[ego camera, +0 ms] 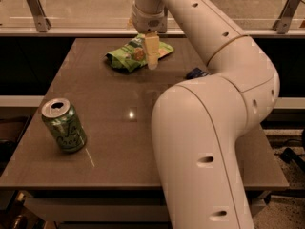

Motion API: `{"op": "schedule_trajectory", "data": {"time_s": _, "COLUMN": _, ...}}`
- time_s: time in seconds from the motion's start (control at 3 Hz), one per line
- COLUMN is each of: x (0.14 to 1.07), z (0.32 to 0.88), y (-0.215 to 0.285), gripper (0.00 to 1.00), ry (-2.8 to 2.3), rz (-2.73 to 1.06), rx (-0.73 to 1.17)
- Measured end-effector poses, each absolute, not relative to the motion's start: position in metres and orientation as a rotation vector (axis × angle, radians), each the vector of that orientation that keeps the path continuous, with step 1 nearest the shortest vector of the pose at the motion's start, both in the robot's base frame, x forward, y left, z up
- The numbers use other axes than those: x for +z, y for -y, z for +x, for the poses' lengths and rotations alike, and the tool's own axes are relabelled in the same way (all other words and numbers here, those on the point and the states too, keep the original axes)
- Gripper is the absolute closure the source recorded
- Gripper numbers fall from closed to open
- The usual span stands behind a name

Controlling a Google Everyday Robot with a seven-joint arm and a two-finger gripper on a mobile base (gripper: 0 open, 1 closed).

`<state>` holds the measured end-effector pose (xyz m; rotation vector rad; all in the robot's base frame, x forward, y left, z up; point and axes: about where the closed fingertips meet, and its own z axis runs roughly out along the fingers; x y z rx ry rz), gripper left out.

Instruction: Move green rice chip bag near green can

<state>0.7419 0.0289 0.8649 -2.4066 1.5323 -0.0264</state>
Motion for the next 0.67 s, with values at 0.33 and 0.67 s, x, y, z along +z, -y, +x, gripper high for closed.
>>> {"op": "schedule_trajectory", "data": {"time_s": 0.33, "x": 0.851, "z": 0.746, "y": -0.036, "gripper": 0.0, "ry": -1.517, "rz": -2.434, "rx": -0.006}}
{"op": "schedule_trajectory", "data": {"time_s": 0.67, "x": 0.837, "z": 0.749, "y": -0.047, "gripper": 0.0, "ry": -1.497, "rz": -2.464, "rx": 0.022}}
